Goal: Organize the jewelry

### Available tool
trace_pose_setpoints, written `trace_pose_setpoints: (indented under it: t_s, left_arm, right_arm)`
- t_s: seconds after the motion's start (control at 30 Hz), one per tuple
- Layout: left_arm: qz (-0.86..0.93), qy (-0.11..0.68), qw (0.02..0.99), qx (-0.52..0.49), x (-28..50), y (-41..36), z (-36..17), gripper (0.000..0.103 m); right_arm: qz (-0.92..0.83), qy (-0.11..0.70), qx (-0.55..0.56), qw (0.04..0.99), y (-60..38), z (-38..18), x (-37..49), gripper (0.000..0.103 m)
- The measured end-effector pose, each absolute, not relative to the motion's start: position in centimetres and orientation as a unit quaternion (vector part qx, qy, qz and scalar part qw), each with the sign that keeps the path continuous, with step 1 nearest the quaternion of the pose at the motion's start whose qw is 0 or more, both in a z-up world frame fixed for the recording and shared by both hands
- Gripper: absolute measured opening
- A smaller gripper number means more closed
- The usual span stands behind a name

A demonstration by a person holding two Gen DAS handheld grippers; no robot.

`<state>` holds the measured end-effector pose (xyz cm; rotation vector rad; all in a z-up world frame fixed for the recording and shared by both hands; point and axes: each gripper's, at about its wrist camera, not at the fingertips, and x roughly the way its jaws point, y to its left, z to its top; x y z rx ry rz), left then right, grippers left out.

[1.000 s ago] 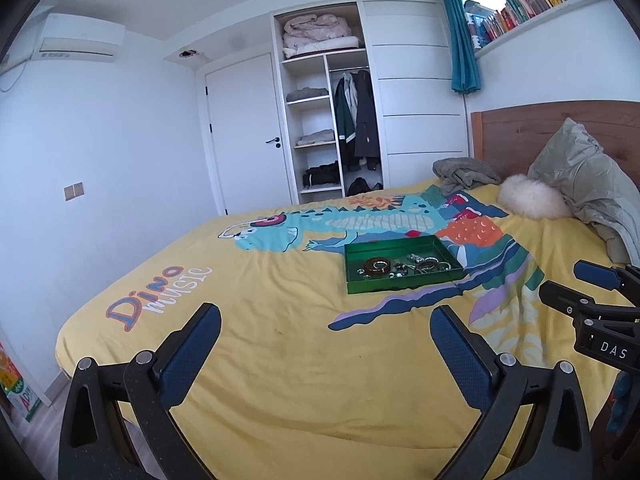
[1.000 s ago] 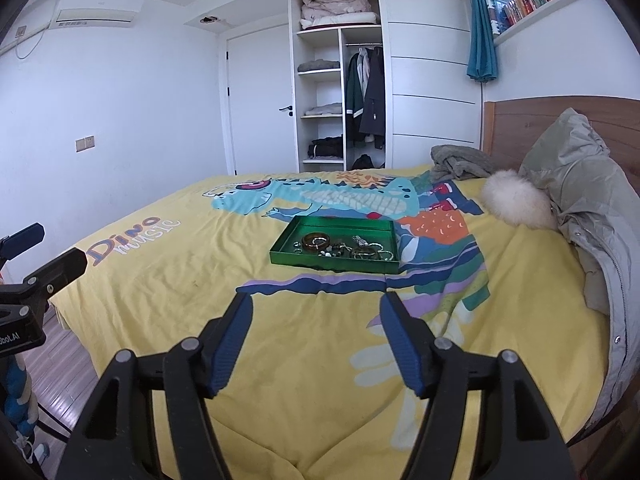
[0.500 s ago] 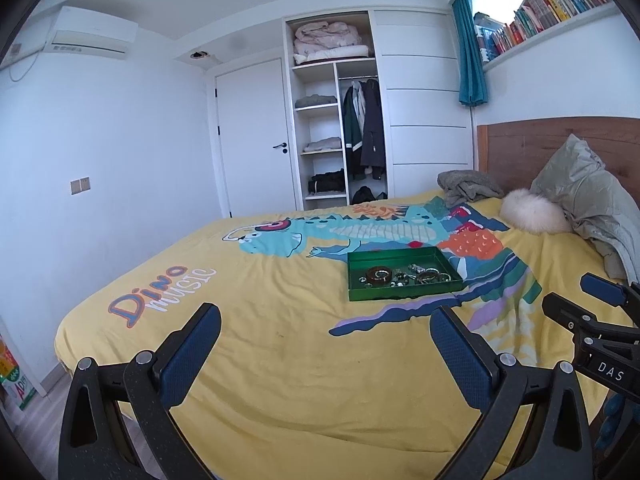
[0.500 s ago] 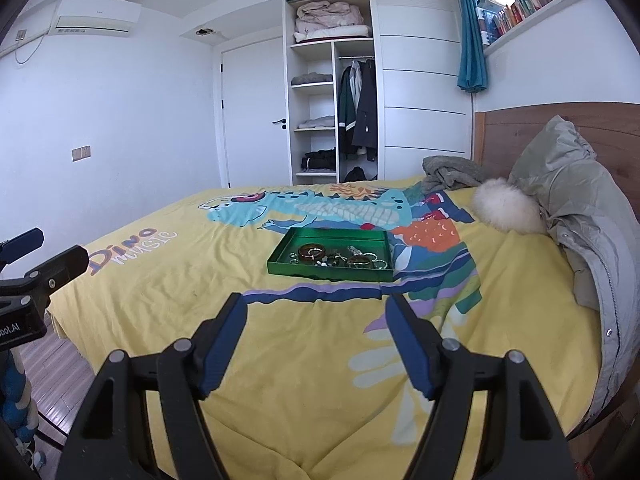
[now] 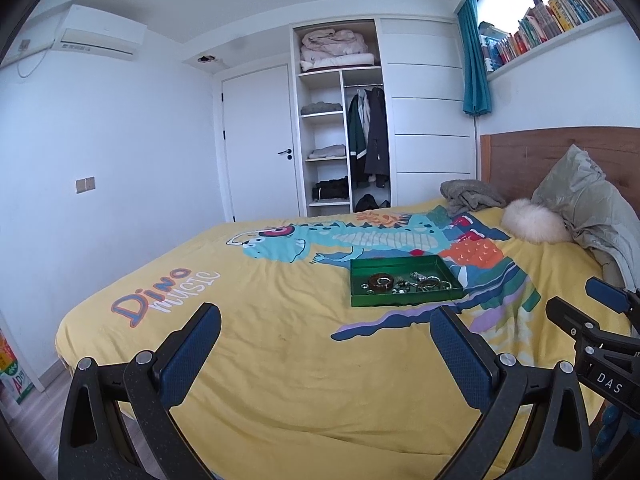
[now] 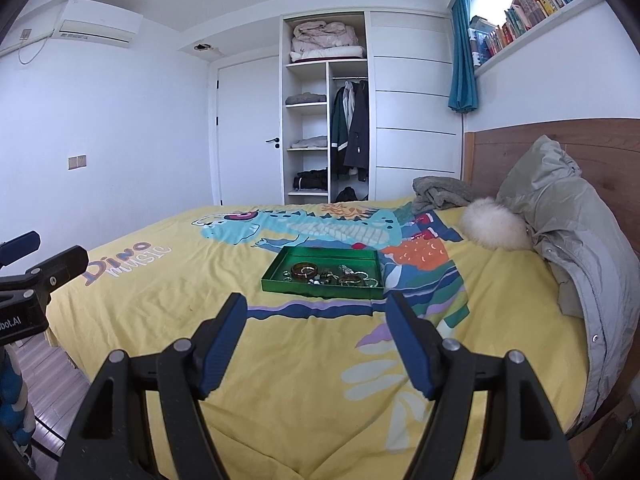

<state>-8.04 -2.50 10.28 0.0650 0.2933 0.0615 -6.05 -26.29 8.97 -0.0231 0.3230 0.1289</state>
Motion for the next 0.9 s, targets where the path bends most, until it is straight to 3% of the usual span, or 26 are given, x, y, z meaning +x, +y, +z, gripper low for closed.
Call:
trace_pose_setpoints:
  t_s: [0.9]
  left_arm:
    - [0.027, 0.164, 0.986, 0.03, -7.96, -2.52, 9.28, 0.103]
  right_arm:
    - [0.052, 0.172, -0.006, 0.984, -27.0, 7.99, -6.19, 0.07]
